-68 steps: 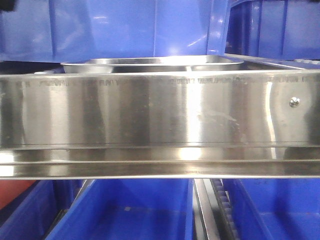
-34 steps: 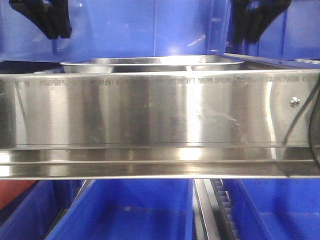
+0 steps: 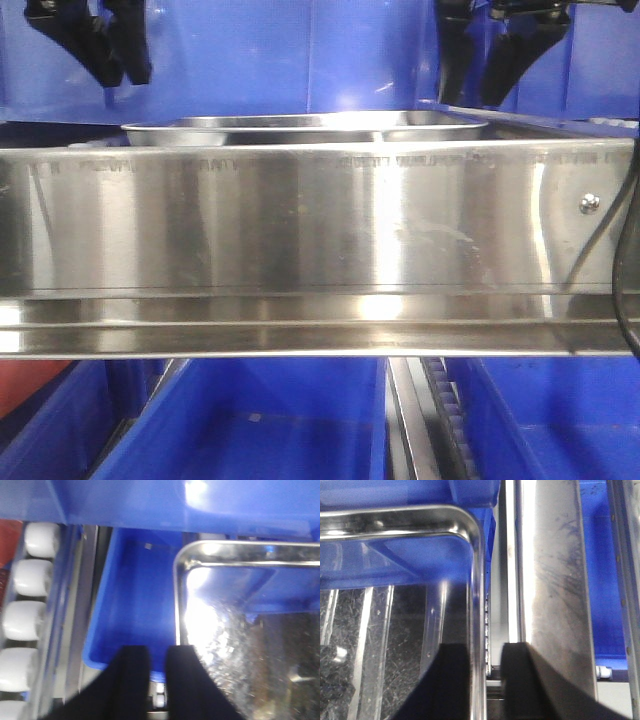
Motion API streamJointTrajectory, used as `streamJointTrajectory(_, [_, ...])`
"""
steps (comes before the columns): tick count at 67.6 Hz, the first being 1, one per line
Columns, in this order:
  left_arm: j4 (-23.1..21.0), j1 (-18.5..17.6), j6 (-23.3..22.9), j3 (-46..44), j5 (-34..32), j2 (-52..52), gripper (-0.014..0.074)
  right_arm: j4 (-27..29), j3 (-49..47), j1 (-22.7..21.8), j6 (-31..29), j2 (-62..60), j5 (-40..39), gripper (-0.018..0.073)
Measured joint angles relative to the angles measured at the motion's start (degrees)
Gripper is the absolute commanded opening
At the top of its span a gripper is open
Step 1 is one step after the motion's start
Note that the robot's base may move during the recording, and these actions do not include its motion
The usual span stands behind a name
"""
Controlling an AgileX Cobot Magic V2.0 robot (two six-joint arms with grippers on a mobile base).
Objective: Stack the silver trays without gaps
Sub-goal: 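Lower both grippers onto opposite rims of the small silver tray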
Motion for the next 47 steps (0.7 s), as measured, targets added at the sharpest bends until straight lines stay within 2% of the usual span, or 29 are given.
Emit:
streamJointTrajectory(8, [-0.42,0.0,0.0,0.0,-0.1,0.13,0.0218,0.0,0.0,0.0,0.0,0.8,-0.14,0.013])
streamJointTrajectory(22, [-0.69,0.0,0.0,0.0,-0.24,1.21,0.0213,2.26,-0.13,0.0,-0.1,2.35,-0.51,0.013])
streamJointTrajectory(47, [-1.49,0.0,0.0,3.01,-1.73,2.39,0.0213,2.49,-0.13,0.0,-0.23,3.04,-0.84,0.013])
